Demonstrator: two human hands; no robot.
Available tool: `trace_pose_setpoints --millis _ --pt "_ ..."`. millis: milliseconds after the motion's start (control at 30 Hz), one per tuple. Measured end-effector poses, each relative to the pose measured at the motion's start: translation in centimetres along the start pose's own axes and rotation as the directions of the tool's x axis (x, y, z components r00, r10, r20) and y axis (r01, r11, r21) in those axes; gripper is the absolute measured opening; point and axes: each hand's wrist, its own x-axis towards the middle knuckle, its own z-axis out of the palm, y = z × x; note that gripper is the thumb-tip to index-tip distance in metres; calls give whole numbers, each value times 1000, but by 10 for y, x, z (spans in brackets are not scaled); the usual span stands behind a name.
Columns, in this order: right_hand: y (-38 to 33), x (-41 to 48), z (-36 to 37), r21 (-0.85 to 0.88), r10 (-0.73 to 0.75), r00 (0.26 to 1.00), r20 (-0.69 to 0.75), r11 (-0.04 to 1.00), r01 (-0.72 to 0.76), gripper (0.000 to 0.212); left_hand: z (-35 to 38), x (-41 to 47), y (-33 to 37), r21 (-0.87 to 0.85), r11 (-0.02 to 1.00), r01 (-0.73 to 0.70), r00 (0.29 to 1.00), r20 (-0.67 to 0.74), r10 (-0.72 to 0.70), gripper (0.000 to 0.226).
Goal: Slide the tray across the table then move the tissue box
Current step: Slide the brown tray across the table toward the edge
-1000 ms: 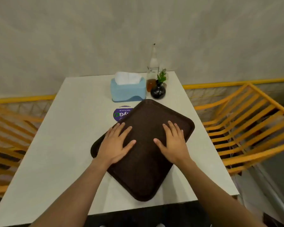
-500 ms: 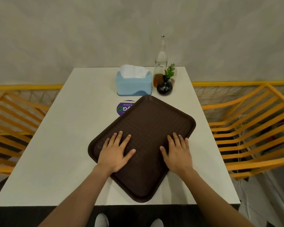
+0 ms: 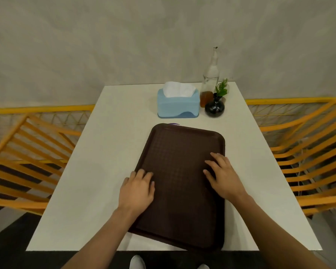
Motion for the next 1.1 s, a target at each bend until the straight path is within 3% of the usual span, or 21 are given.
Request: trace_pose_setpoints --millis 100,167,233,367,500,733,1100 --pt "-9 -4 -2 61 156 968 -197 987 -147 34 -5 15 -27 -60 997 42 998 -38 -44 43" --pt "-16 -11 -6 124 337 910 -241 941 -316 38 -4 24 -39 -110 992 66 997 -26 -69 46" --pt "-21 -21 -6 130 485 846 -222 874 -468 42 0 32 -47 -161 984 71 997 -1 -72 49" --pt "-30 -35 -1 22 582 806 -107 812 -583 54 12 37 -52 -213 976 34 999 1 -34 52" --pt "-45 -38 8 -28 553 829 -89 830 -557 44 21 36 -64 -190 982 -9 1000 -12 6 54" --pt "-88 -33 27 50 500 855 -139 865 -498 41 25 23 -105 -178 984 -20 998 -56 10 53" --pt "-137 26 53 36 358 924 -137 933 -357 45 17 16 -167 -140 975 173 981 -64 -184 53"
